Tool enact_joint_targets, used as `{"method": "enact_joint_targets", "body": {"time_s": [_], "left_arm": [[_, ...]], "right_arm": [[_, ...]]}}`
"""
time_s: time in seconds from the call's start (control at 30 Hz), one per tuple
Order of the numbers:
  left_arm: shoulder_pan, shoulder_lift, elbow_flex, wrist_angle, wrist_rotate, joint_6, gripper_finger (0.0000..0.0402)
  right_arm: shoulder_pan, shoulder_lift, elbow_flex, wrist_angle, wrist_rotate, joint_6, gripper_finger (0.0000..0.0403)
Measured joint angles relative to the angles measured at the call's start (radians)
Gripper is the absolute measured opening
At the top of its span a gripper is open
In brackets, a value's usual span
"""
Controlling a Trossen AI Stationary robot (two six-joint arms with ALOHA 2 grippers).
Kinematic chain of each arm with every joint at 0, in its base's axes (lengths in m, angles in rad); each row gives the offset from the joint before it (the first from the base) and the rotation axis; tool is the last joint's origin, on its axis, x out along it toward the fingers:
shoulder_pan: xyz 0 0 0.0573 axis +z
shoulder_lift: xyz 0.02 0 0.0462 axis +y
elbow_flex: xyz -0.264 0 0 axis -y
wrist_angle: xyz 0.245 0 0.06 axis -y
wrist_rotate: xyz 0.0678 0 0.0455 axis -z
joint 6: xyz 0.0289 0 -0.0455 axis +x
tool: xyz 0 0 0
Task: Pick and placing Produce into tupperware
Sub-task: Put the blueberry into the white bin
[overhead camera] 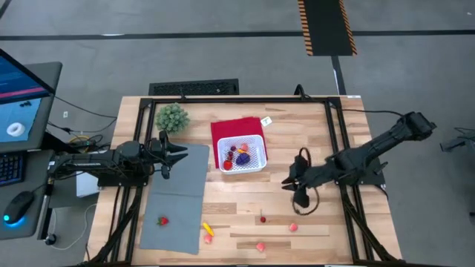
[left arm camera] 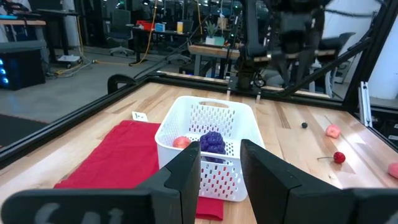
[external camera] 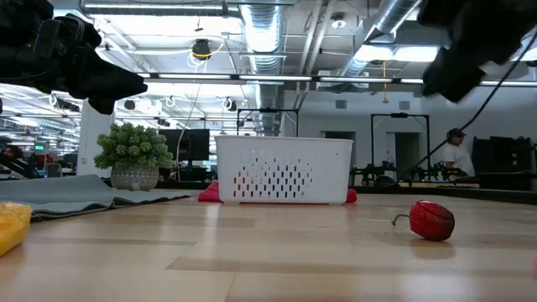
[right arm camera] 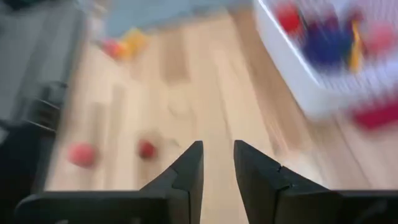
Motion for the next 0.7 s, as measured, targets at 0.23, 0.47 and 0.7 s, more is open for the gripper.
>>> {"method": "enact_joint_targets", "body": {"time_s": [0.23,0.47,0.7], "left_arm": [[0.0,0.0,0.0,0.0,0.0,0.0,0.0104],[0.0,0.0,0.0,0.0,0.0,0.0,0.0104],[0.0,0.0,0.0,0.0,0.0,0.0,0.0104]], "right_arm": [[0.078,0.129,0.091,-0.261,-0.014,0.342,0.0111],[0.123,0.206,0.165,-0.386,-0.14,0.589,0.0111],[0.161,0.298,0.195,-0.372,-0.182,0.751,0.0111]]}}
